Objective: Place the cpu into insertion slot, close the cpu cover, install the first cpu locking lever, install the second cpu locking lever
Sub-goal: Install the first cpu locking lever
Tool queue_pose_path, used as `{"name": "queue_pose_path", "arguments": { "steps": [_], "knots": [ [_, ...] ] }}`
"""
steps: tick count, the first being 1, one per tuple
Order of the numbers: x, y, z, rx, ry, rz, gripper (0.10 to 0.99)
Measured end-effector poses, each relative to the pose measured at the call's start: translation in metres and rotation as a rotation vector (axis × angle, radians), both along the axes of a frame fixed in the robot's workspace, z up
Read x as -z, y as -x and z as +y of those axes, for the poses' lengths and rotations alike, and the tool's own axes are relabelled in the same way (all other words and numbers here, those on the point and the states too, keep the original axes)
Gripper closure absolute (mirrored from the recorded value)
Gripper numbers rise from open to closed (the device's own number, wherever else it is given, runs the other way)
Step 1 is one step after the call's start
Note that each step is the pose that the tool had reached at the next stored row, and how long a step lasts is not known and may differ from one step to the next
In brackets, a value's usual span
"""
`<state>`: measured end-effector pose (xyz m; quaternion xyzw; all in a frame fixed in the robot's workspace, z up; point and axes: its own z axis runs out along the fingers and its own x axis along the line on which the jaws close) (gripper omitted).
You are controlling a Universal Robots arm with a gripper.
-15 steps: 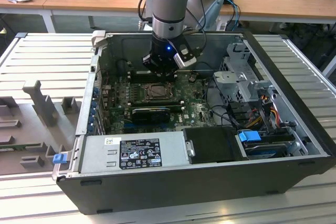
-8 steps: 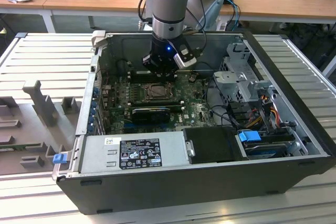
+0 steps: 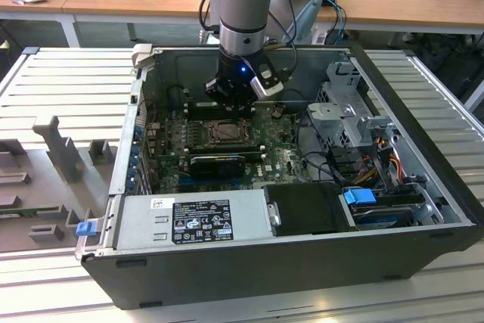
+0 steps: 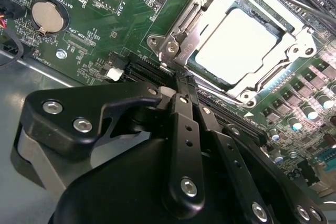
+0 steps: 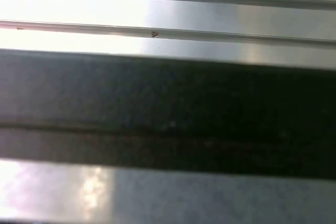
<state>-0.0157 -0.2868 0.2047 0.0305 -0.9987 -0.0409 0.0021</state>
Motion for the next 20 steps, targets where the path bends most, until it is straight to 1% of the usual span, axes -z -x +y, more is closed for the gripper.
{"name": "queue_pose_path", "arguments": {
  "steps": [4, 7, 8, 10, 12, 14, 15, 20],
  "knots": [
    [0.0014, -0.0003, 0.0, 0.0, 0.019, 0.0001, 0.98],
    [0.002, -0.0003, -0.0001, 0.0, 0.02, 0.0003, 0.98],
    [0.0021, -0.0004, -0.0001, 0.0, 0.018, 0.0004, 0.98],
    [0.0023, -0.0007, 0.0, 0.0, 0.008, 0.0002, 0.98],
    [0.0023, -0.001, 0.0, 0.0, -0.006, 0.0002, 0.98],
    [0.0024, -0.0012, 0.0, 0.0, -0.015, 0.0004, 0.98],
    [0.0025, -0.0014, 0.0, 0.0, -0.017, 0.0003, 0.98],
    [0.0026, -0.0016, -0.0009, 0.0, -0.017, 0.0005, 0.98]
  ]
}}
